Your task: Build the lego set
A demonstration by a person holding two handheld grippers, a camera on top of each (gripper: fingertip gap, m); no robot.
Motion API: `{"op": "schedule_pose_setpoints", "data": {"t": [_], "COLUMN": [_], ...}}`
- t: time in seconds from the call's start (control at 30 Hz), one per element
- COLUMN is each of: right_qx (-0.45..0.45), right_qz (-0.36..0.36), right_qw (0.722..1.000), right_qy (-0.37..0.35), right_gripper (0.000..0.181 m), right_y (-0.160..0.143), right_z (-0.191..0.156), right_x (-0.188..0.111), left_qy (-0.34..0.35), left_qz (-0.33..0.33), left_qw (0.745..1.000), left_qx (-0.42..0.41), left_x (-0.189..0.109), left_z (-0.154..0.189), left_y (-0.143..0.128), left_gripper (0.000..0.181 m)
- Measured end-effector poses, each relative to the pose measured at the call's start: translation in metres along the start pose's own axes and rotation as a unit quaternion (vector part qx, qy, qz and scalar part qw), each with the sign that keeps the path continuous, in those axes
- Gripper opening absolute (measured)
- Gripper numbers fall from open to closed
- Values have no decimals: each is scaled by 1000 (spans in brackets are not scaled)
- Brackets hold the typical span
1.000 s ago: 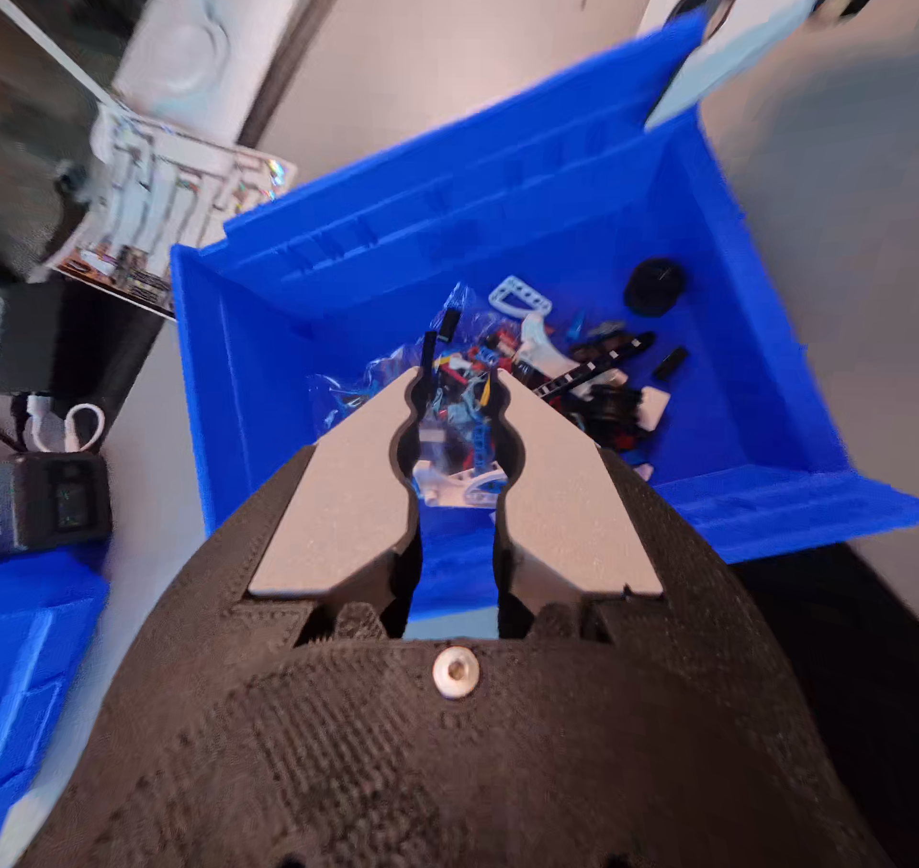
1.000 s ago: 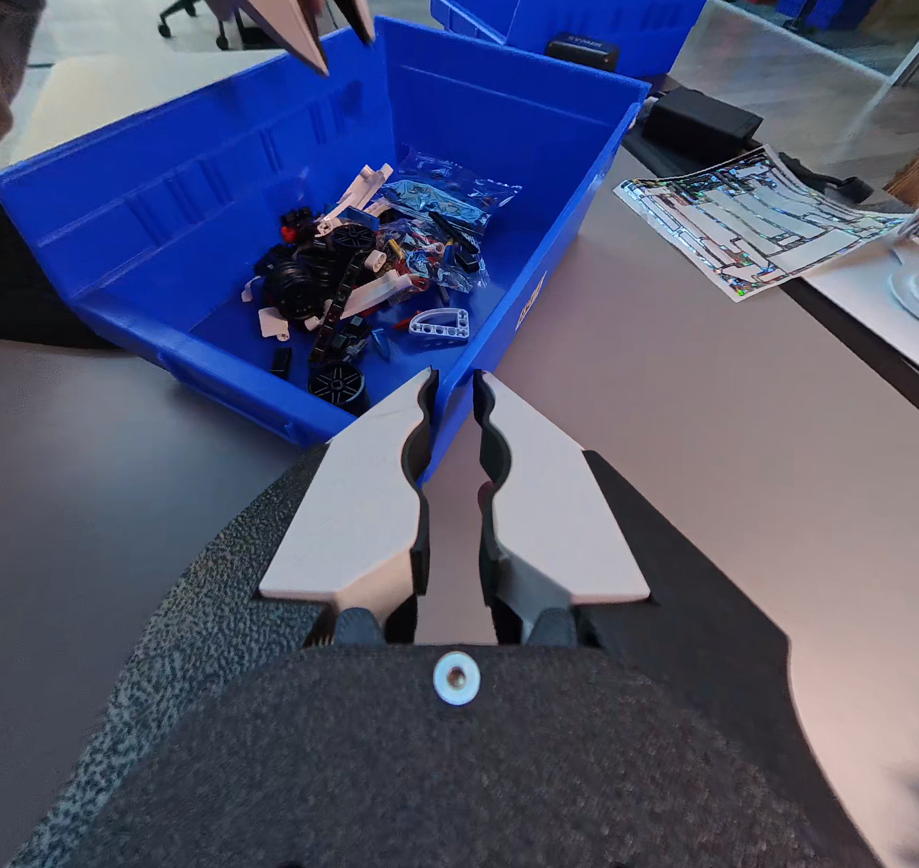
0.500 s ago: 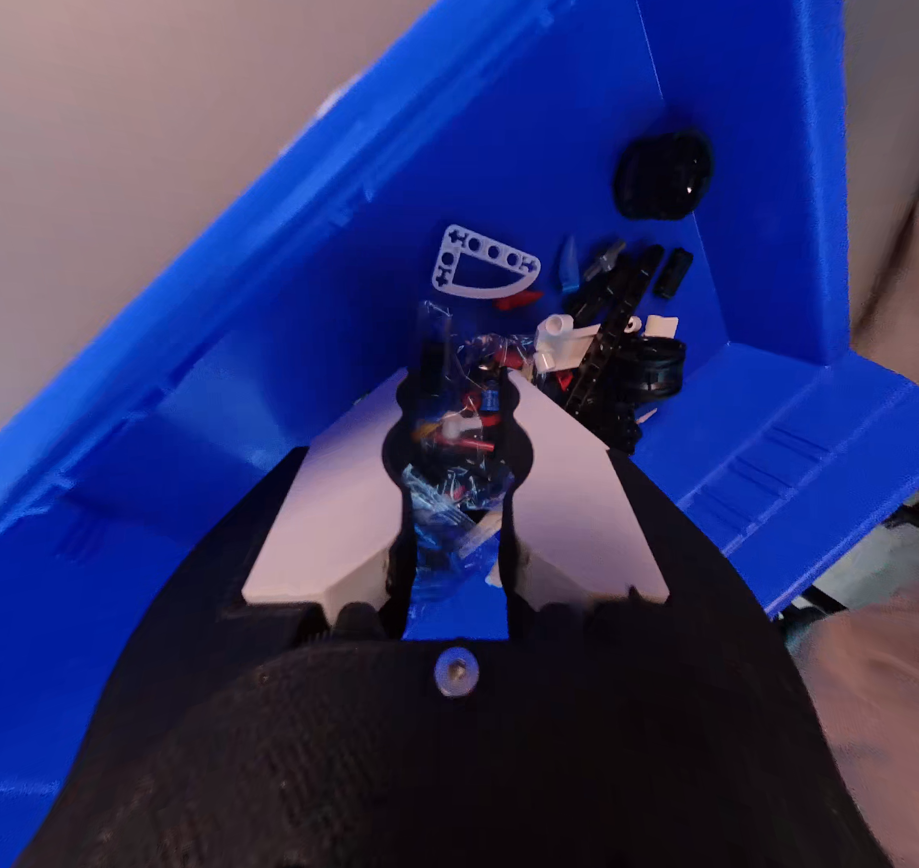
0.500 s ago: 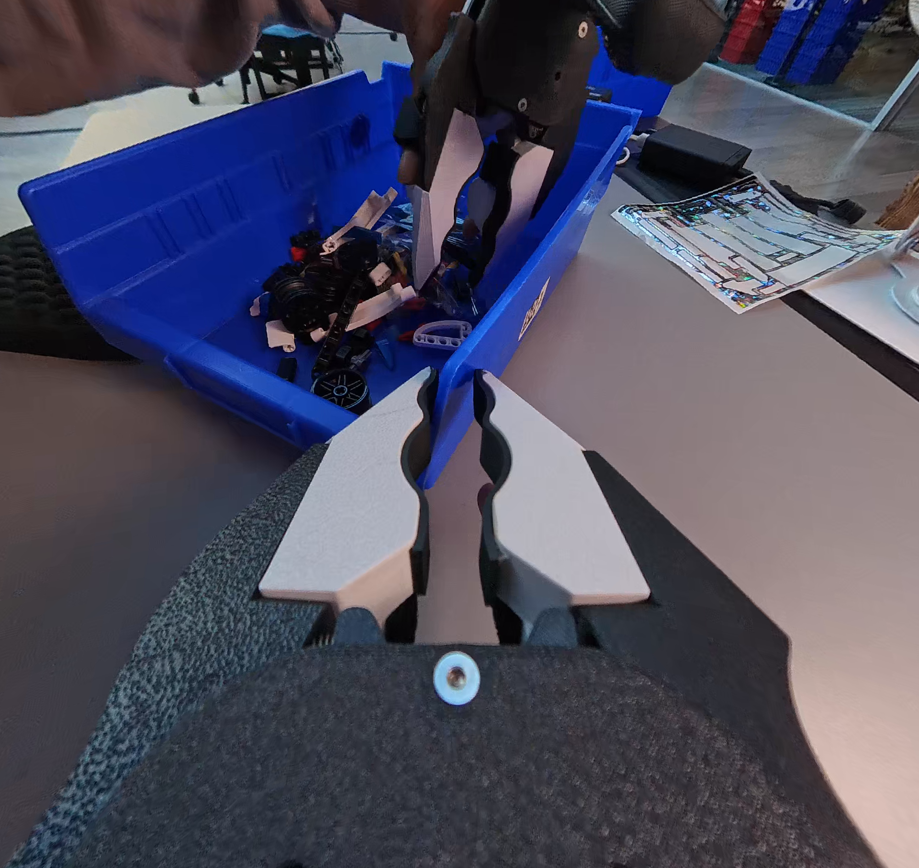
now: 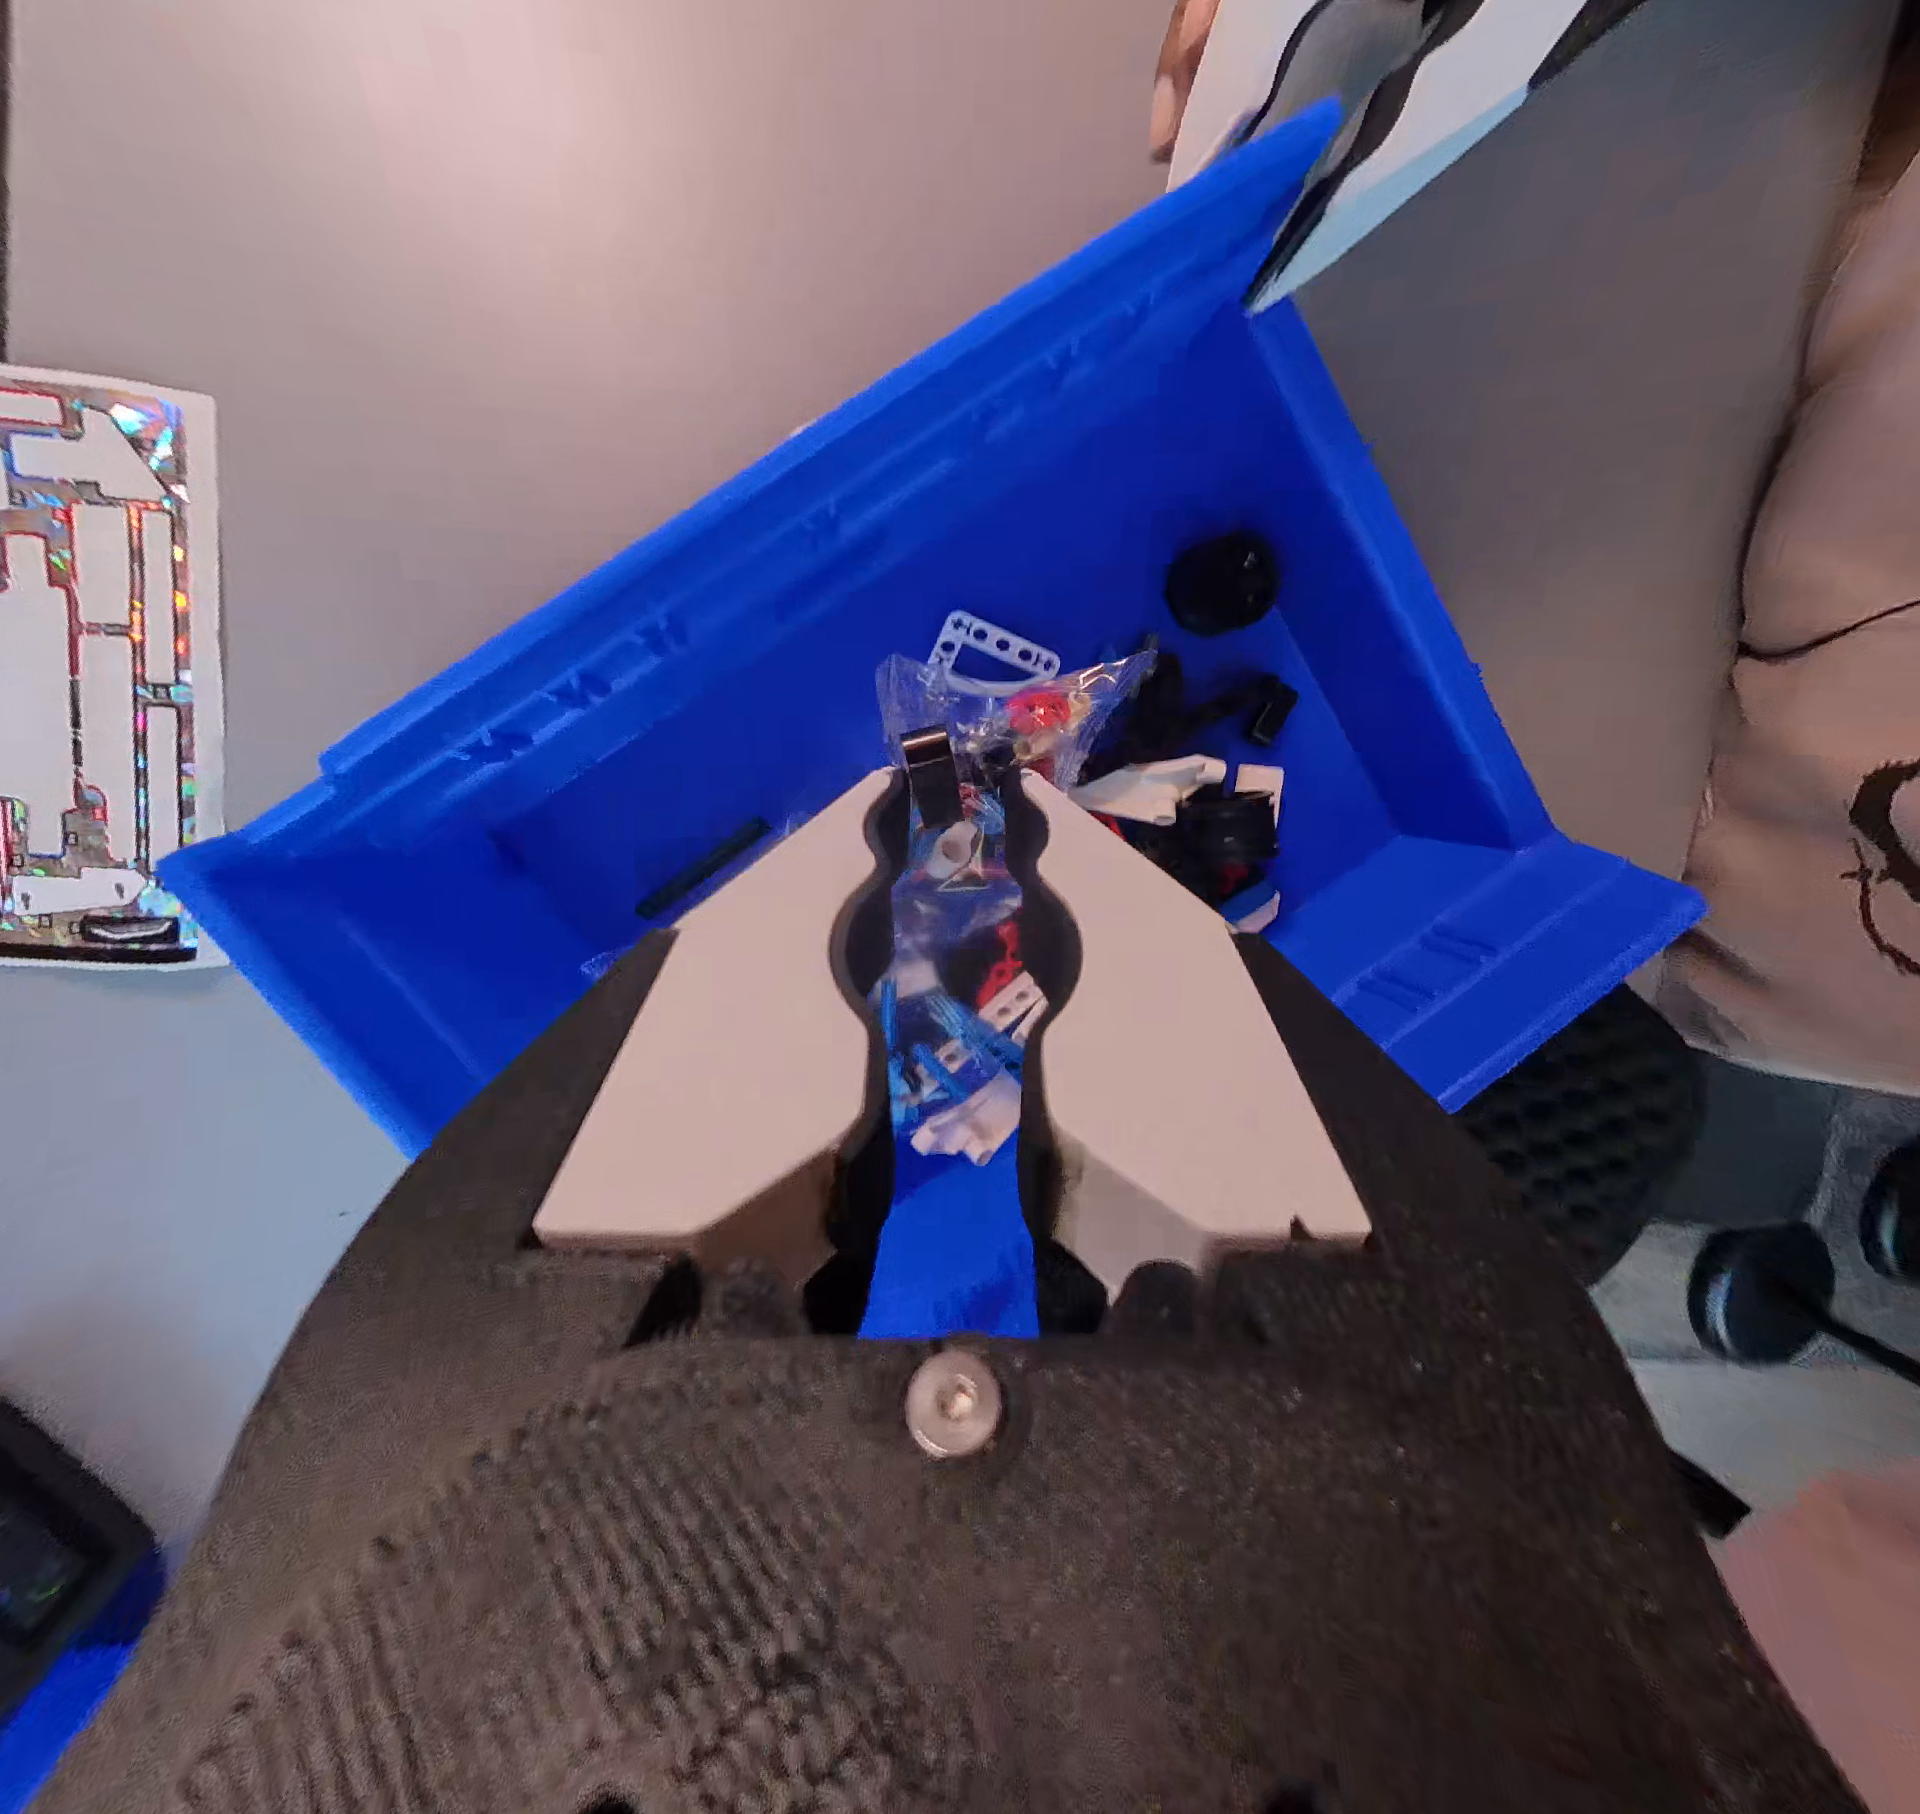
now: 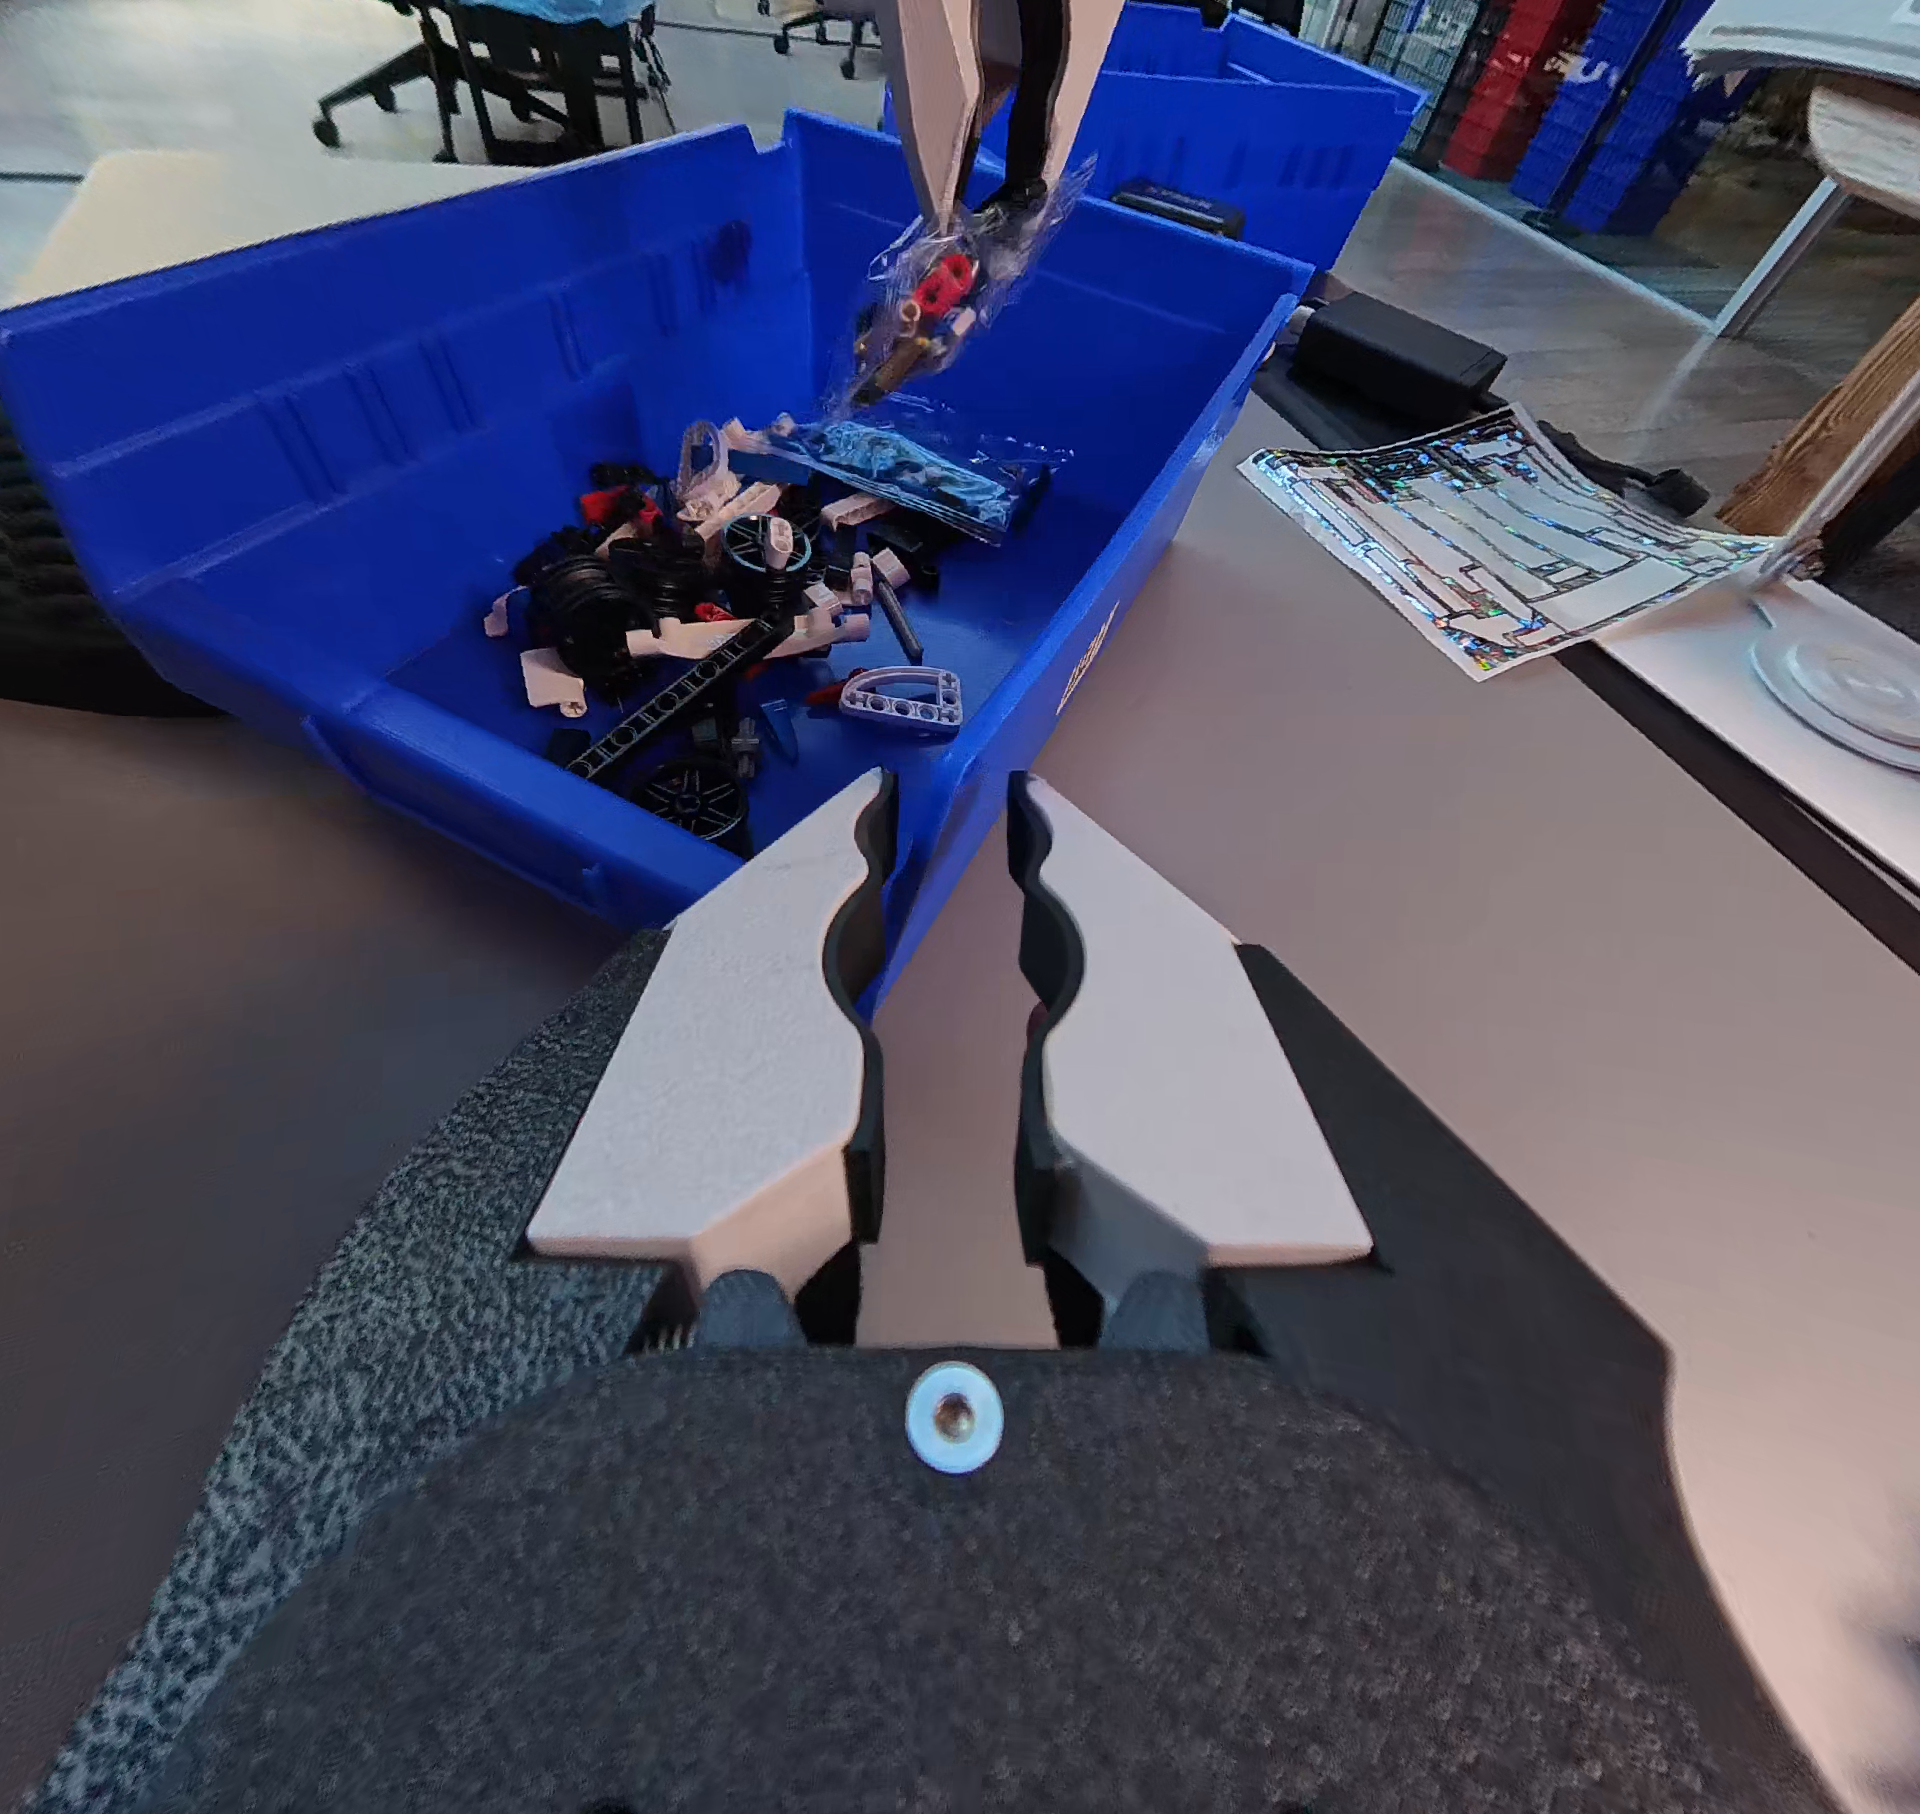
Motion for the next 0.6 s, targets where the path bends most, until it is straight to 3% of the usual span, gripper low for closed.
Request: {"op": "schedule_pose_setpoints", "data": {"t": [0.13, 0.27, 0.43, 0.47, 0.53, 0.6], "right_qx": [-3, 25, 22, 9, -19, -19], "right_qz": [27, 89, 95, 88, 83, 84], "right_qw": [999, 995, 995, 996, 996, 996], "right_qy": [-27, -44, -20, -18, -7, 8], "right_gripper": [35, 38, 42, 40, 3, 2], "right_y": [15, 55, 90, 95, 103, 109], "right_z": [6, 8, -13, -17, -21, -19], "right_x": [-13, -28, -7, -1, 7, 9], "left_qy": [24, 59, 93, 87, 91, 154], "left_qz": [134, 271, 361, 373, 375, 344], "left_qw": [991, 960, 927, 922, 920, 922], "left_qx": [-17, -32, -49, -53, -63, -90], "left_x": [-7, -17, -23, -25, -29, -38], "left_z": [7, 28, 55, 60, 64, 47], "left_y": [15, 40, 64, 67, 64, 44], "left_gripper": [16, 16, 13, 13, 15, 25]}}
Point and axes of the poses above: each gripper's, where its closed fingertips meet, x out along the fingers, y out of its top, z = x × y across the jaws, the point moved 2 cm from there along -x, back along the fingers, and after that the axes turned 4 degrees about x, right-handed, at the moved point
